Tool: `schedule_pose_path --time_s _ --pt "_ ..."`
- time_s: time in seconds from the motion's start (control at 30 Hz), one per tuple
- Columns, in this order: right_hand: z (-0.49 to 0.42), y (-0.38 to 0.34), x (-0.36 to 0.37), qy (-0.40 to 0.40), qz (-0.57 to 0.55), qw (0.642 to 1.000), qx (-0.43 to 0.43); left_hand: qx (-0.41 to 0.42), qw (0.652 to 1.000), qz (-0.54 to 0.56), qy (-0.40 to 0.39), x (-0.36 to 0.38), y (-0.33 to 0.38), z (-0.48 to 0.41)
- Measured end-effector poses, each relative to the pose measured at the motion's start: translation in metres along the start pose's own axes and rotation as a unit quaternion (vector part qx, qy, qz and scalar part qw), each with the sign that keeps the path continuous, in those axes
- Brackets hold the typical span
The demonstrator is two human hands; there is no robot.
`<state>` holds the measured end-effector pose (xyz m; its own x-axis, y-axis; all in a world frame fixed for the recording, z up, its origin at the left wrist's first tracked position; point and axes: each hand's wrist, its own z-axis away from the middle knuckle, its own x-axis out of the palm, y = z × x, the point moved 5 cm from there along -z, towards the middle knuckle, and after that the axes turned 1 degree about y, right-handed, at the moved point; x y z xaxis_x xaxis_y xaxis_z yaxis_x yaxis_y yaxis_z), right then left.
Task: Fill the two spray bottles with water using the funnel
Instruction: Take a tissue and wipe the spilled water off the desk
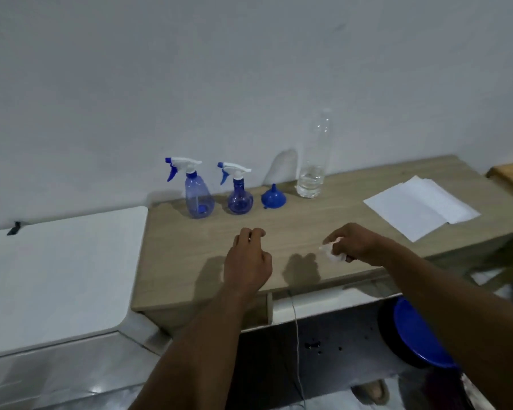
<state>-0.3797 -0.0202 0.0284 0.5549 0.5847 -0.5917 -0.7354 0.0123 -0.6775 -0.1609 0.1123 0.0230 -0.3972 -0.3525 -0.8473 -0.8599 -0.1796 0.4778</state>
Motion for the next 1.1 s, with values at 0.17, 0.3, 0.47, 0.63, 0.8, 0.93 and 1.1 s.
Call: schedule_pose_path --time_s 0.17,0.3,0.47,0.63,0.8,0.93,1.1 --pt "0.029 0.075 -0.092 0.079 0.033 0.995 0.042 0.056 0.998 0.006 -0.027 0.039 0.100 -0.029" --pt "0.059 0.141 -0.157 0.150 0.018 0.986 0.072 0.115 0.991 0.004 -0.074 0.081 0.188 -0.039" --pt "0.092 0.213 -0.219 0.210 -0.039 0.971 0.111 0.145 0.981 0.024 -0.126 0.139 0.296 -0.042" --pt "0.127 0.264 -0.269 0.235 -0.085 0.959 0.132 0.180 0.961 0.053 -0.202 0.190 0.391 -0.029" --pt "0.147 0.295 -0.301 0.253 -0.088 0.955 0.128 0.203 0.946 0.058 -0.248 0.214 0.448 -0.027" --pt "0.161 0.320 -0.318 0.306 -0.097 0.937 0.138 0.219 0.937 0.051 -0.269 0.230 0.470 -0.031" --pt "0.178 0.354 -0.325 0.331 -0.080 0.921 0.192 0.233 0.920 0.045 -0.312 0.255 0.490 -0.030"
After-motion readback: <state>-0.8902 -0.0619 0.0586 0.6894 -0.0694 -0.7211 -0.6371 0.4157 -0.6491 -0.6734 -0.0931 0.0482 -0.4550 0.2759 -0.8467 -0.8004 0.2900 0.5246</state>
